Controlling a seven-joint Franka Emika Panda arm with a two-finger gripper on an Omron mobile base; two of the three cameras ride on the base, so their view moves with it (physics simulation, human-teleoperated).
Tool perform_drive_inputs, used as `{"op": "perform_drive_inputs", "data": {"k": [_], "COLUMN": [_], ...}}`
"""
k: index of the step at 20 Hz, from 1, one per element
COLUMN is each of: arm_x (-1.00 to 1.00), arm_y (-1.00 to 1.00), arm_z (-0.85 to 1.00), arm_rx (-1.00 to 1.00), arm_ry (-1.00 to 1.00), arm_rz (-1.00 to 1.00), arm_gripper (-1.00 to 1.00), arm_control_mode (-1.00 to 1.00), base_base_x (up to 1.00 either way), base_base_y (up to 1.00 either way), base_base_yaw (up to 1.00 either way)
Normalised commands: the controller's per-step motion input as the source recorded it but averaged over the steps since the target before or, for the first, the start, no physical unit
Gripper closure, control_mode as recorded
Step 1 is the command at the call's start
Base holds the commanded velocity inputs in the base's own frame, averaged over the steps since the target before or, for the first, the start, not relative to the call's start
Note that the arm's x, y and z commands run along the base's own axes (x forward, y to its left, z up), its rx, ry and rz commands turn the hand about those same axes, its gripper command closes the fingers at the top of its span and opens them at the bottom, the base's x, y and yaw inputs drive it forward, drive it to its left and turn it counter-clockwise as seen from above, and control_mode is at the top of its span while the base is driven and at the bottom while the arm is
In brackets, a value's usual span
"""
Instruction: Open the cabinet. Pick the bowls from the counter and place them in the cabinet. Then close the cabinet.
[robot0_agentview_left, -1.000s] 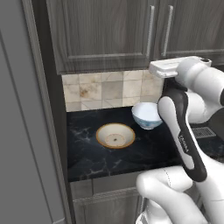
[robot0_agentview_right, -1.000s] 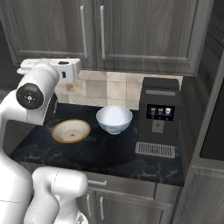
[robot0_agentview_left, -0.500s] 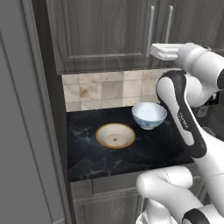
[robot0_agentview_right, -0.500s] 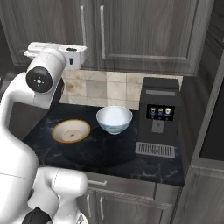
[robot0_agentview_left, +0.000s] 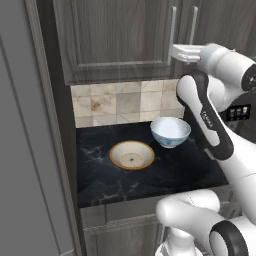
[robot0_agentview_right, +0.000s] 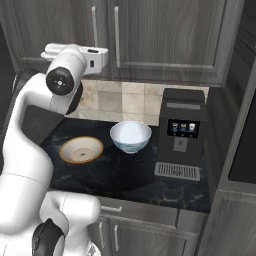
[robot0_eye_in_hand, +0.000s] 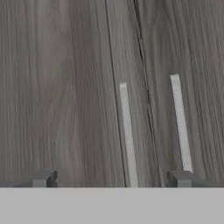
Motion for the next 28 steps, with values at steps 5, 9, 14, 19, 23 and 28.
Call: {"op": "perform_drive_inputs", "data": {"k": [5,9,14,19,23,28], "arm_x": [0.46,0.47,0.47,0.47,0.49,0.51], "arm_y": [0.0,-0.01,0.0,0.0,0.0,0.0], "arm_z": [0.0,0.0,0.0,0.0,-0.04,-0.12], "arm_rx": [0.0,0.0,0.0,0.0,0.0,0.0], "arm_ry": [0.01,0.04,0.04,0.03,0.04,0.03], "arm_rz": [0.0,0.0,0.0,0.0,0.0,0.0], "arm_gripper": [-1.0,-1.0,-1.0,-1.0,-1.0,-1.0], "arm_control_mode": [-1.0,-1.0,-1.0,-1.0,-1.0,-1.0], "base_base_x": [0.0,0.0,0.0,0.0,0.0,0.0], "base_base_y": [0.0,0.0,0.0,0.0,0.0,0.0], "base_base_yaw": [0.0,0.0,0.0,0.0,0.0,0.0]}}
